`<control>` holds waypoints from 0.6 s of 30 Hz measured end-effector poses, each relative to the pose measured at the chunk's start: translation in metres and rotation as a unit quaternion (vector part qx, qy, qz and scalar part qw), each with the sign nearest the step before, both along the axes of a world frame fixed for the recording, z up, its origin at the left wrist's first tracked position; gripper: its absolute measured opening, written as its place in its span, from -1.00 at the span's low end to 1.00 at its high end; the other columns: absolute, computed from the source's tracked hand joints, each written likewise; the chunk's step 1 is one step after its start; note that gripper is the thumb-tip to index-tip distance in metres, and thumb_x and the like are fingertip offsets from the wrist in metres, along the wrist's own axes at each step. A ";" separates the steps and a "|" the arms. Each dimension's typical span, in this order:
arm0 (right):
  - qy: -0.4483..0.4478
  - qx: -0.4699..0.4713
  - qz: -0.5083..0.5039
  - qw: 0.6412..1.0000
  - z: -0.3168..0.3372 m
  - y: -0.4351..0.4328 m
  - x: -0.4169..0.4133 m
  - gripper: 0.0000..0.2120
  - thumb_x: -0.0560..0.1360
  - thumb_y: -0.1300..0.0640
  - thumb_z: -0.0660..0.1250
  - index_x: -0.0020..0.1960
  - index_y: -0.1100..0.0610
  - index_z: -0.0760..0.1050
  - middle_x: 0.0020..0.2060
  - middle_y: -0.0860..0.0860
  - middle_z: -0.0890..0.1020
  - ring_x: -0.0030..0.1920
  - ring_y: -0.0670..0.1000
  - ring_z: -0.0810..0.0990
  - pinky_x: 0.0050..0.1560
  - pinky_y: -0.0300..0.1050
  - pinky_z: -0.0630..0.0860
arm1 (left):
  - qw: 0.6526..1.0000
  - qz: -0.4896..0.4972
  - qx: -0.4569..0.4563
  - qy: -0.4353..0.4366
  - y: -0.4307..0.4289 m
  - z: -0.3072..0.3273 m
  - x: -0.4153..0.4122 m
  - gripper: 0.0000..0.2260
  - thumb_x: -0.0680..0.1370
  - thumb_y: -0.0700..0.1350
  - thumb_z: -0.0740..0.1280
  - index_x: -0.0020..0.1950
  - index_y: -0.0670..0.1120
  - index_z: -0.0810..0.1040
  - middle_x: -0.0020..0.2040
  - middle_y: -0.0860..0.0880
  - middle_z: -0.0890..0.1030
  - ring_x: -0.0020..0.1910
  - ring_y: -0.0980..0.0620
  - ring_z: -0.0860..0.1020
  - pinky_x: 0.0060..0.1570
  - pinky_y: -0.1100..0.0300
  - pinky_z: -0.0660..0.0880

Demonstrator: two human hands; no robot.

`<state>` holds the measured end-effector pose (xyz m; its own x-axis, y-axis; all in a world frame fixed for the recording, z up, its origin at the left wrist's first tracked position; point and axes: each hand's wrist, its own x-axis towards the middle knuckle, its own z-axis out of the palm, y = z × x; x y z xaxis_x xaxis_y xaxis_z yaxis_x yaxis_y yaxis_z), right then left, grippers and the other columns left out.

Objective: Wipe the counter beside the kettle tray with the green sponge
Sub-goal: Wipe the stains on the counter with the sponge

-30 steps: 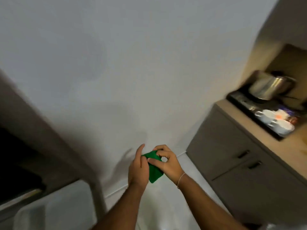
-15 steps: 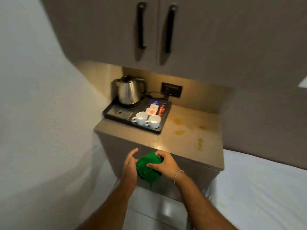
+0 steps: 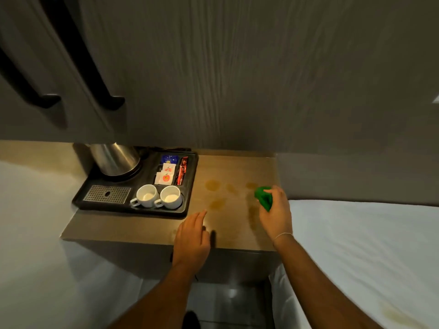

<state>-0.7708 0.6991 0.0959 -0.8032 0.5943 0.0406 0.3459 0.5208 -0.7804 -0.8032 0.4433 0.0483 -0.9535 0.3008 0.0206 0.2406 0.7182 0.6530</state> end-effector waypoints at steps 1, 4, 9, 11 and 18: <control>-0.014 0.037 0.018 0.999 -0.007 0.000 -0.003 -0.57 0.58 0.22 0.51 0.38 0.04 0.47 0.40 0.13 0.55 0.33 0.18 0.60 0.39 0.16 0.62 | 0.999 -0.014 -0.031 0.008 0.000 -0.008 -0.006 -0.44 0.64 0.01 0.15 0.67 0.00 0.36 0.61 -0.03 0.47 0.62 -0.02 0.36 0.61 0.00 0.25; -0.160 0.096 0.115 0.976 -0.040 -0.007 -0.004 -0.35 0.65 0.15 0.42 0.66 -0.01 0.24 0.65 0.12 0.36 0.55 0.25 0.45 0.55 0.21 0.48 | 0.993 -0.049 -0.107 0.003 -0.004 -0.032 -0.022 -0.41 0.71 0.02 0.15 0.76 -0.03 0.18 0.76 -0.06 0.24 0.76 -0.07 0.12 0.72 -0.08 0.08; -0.212 0.195 0.215 0.933 -0.092 -0.031 0.019 -0.24 0.76 -0.16 0.17 0.77 -0.03 -0.20 0.67 -0.11 -0.28 0.76 0.06 -0.23 0.77 0.18 -0.13 | 0.987 -0.058 -0.150 -0.004 -0.018 -0.064 -0.031 -0.36 0.73 0.11 0.05 0.79 -0.02 0.00 0.81 -0.02 0.01 0.78 0.00 -0.09 0.74 -0.04 -0.11; -0.241 0.200 0.230 0.921 -0.101 -0.039 0.036 -0.11 0.67 -0.46 0.05 0.75 -0.06 -0.31 0.70 -0.10 -0.32 0.73 0.02 -0.33 0.76 0.16 -0.16 | 0.981 -0.069 -0.179 -0.007 -0.023 -0.074 -0.028 -0.35 0.72 0.16 -0.05 0.79 0.00 -0.10 0.80 0.00 -0.09 0.77 0.03 -0.18 0.73 -0.04 -0.19; -0.269 0.202 0.143 0.931 -0.087 -0.021 0.035 0.06 0.52 -0.66 -0.15 0.75 -0.01 -0.32 0.75 -0.03 -0.26 0.75 0.04 -0.28 0.76 0.21 -0.08 | 0.981 -0.067 -0.182 -0.003 -0.023 -0.082 -0.029 -0.35 0.72 0.22 -0.09 0.78 0.02 -0.10 0.78 0.04 -0.12 0.76 0.04 -0.19 0.67 0.06 -0.34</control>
<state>-0.7359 0.6780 0.0087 -0.8948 0.3770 -0.2392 0.4326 0.8647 -0.2552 -0.8318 0.4204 -0.0333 -0.9044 0.4105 -0.1167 0.3466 0.8660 0.3604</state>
